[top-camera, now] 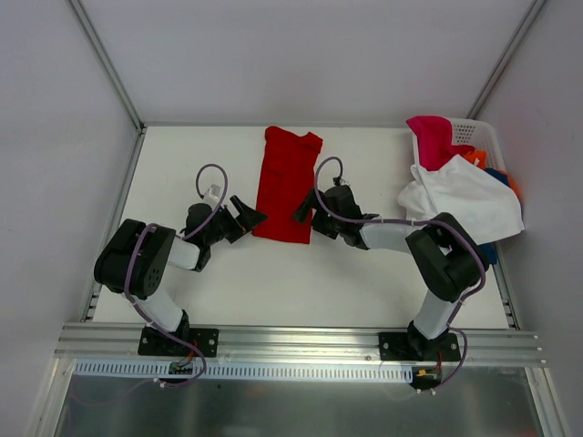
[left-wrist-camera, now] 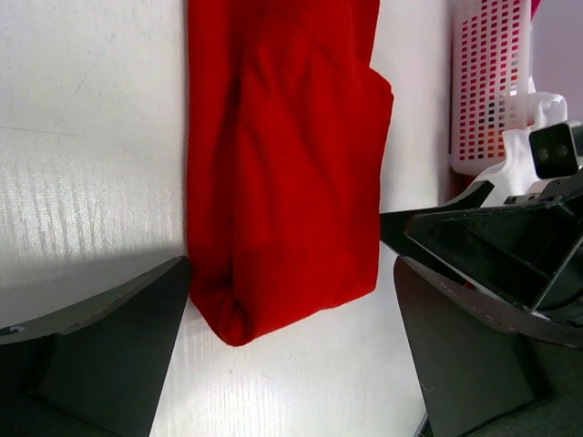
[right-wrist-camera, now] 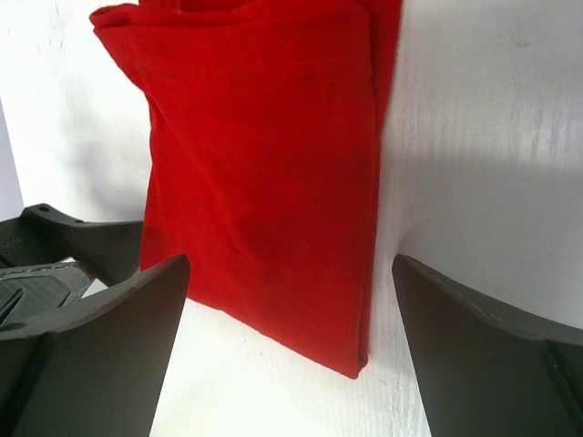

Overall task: Fold and stack the t-shirts
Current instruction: Fold the tshirt

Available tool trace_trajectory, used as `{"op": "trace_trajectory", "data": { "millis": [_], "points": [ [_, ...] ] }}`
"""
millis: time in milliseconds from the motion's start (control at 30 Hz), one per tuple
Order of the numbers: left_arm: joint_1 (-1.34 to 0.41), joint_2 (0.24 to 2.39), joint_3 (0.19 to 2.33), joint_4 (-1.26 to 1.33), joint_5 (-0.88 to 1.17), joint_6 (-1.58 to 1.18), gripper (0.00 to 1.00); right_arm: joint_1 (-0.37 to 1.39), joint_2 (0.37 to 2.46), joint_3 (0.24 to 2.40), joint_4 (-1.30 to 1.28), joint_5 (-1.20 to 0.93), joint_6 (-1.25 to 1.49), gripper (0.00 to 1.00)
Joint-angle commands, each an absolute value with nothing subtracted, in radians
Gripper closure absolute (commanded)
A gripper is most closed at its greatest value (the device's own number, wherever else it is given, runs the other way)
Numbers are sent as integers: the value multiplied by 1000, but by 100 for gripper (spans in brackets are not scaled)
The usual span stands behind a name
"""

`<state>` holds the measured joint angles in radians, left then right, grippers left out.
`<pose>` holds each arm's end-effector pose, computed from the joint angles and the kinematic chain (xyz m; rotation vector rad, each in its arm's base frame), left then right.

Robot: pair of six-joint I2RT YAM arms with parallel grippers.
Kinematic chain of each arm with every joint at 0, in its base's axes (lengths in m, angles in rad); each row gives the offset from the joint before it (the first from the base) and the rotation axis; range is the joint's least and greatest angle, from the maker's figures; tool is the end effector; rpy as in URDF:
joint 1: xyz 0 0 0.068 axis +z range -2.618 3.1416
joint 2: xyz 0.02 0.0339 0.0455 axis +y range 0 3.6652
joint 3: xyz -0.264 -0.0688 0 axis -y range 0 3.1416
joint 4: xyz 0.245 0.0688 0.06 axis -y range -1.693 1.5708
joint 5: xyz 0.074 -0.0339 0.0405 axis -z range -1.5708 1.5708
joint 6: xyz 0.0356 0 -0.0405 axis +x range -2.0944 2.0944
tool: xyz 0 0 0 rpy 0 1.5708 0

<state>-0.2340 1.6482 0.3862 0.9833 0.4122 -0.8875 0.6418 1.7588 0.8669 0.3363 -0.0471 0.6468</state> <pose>0.2637 -0.0775 0.1322 -0.3375 1.9615 -1.1365 0.2897 0.2186 0.1621 -0.0237 2.2351 0.7888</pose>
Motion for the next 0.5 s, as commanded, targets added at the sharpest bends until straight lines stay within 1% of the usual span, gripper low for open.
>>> {"op": "trace_trajectory", "data": {
  "millis": [0, 333, 467],
  "points": [
    [-227, 1684, 377, 1060, 434, -910, 4, 687, 1749, 834, 256, 63, 704, 1],
    [-229, 1707, 385, 1063, 440, -913, 5, 868, 1723, 851, 95, 283, 856, 1],
    [-229, 1707, 380, 1062, 437, -910, 5, 900, 1726, 853, 75, 325, 882, 6]
  ]
}}
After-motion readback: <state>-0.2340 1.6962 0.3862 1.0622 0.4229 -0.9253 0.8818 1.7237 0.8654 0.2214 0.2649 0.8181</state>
